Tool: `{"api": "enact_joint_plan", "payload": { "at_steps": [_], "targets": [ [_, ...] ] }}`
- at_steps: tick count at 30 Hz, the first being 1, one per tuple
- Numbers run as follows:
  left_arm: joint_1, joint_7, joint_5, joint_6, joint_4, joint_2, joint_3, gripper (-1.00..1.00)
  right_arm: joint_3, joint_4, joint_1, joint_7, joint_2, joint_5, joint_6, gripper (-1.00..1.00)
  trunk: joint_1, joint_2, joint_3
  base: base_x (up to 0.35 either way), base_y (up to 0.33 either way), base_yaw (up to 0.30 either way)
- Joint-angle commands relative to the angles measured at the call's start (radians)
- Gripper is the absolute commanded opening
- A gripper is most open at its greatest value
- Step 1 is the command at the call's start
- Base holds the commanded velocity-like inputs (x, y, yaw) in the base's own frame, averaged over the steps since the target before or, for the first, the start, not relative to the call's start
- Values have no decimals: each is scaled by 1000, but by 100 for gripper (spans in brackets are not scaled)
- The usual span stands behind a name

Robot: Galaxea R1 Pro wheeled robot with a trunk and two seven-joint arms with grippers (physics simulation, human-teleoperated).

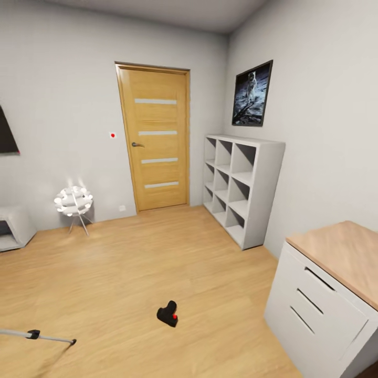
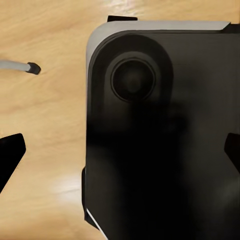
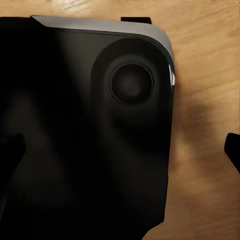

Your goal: Attach the digital camera to the camera tripod in the bedroom.

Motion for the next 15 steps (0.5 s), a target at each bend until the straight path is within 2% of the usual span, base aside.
{"api": "enact_joint_plan", "payload": {
  "at_steps": [1, 8, 15],
  "targets": [
    [-2, 0, 1, -3, 1, 0, 5, 100, 0, 0, 0, -1, 0, 0, 0, 100, 0, 0, -1, 221, 129, 118],
    [-6, -1, 1, -3, 1, -1, 5, 100, 0, 0, -1, -1, 0, 0, -1, 100, 0, 0, -1, 268, 102, 55],
    [-8, -2, 1, -3, 1, -2, 5, 100, 0, 0, -1, -1, 0, 0, -3, 100, 0, 0, -1, 301, 37, 16]
  ]
}}
